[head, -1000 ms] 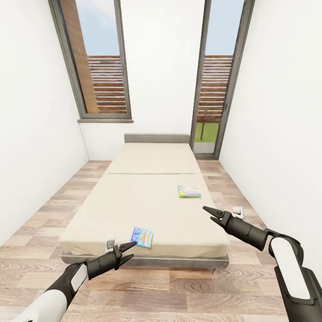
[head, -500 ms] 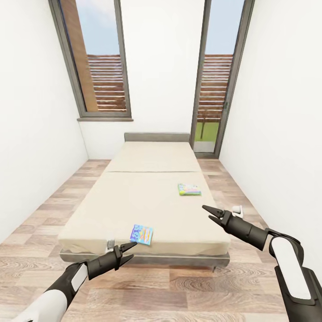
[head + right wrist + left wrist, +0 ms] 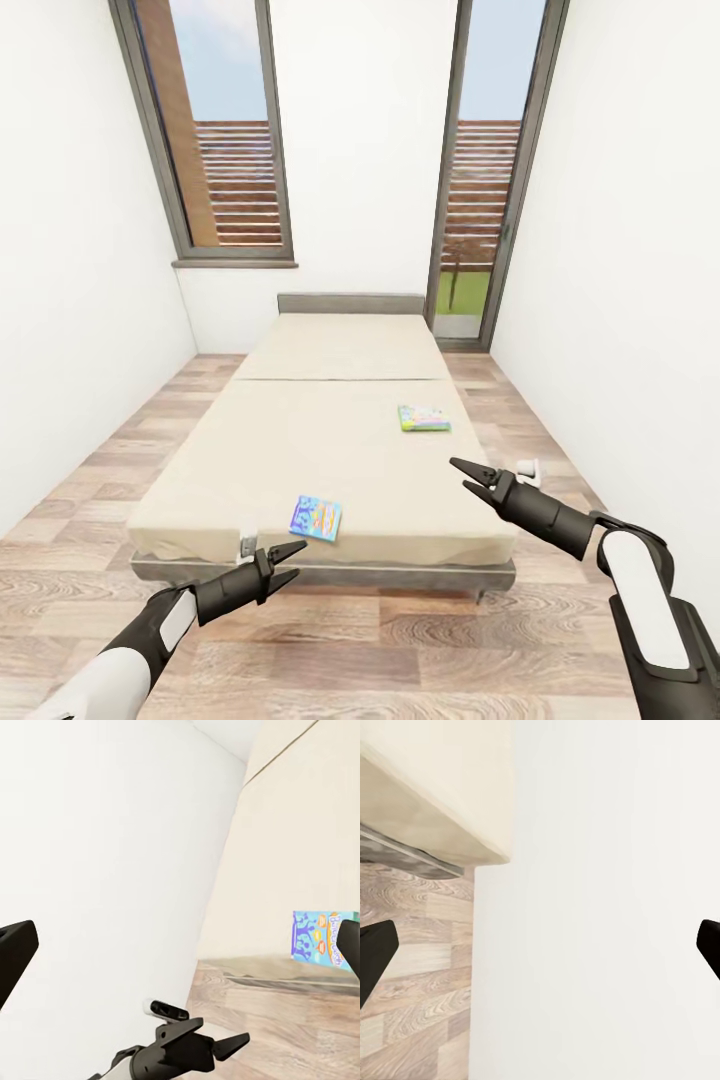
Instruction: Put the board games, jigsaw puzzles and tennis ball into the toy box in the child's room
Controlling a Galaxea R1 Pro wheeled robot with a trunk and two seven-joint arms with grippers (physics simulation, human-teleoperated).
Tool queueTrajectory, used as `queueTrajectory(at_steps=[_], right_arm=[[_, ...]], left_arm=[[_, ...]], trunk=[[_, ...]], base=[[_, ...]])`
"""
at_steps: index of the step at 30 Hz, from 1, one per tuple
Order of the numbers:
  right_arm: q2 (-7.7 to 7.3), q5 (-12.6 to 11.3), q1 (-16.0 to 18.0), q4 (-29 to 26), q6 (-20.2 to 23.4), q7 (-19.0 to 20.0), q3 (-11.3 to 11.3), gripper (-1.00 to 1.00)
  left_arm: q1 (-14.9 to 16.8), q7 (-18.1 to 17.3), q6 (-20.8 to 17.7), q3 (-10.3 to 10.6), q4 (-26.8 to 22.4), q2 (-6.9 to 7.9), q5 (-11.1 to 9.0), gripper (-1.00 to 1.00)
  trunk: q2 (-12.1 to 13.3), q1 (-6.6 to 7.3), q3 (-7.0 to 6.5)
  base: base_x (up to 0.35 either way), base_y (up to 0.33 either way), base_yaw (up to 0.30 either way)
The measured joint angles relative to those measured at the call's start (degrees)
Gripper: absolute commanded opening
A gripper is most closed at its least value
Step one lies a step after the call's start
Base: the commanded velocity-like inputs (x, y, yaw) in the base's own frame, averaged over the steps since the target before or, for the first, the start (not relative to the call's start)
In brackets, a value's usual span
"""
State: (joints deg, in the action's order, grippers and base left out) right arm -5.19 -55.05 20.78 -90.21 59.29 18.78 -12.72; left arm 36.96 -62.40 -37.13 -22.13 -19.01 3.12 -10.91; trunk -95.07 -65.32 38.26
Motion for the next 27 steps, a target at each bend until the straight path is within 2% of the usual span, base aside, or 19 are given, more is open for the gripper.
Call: queueTrajectory(at_steps=[11, 27], right_arm=[[1.11, 0.3, 0.0, 0.1, -0.1, -0.4, 0.1, 1.0], [1.22, 0.4, 0.0, 0.3, -0.3, -0.5, 0.0, 1.0]], left_arm=[[0.0, 0.0, 0.0, 0.0, 0.0, -0.32, 0.0, 1.0], [0.0, 0.0, 0.1, -0.3, 0.0, -0.28, 0.0, 1.0]], trunk=[[-4.4, -2.42, 1.98], [-10.8, -5.93, 4.85]], base=[[0.0, 0.0, 0.0], [0.0, 0.0, 0.0]])
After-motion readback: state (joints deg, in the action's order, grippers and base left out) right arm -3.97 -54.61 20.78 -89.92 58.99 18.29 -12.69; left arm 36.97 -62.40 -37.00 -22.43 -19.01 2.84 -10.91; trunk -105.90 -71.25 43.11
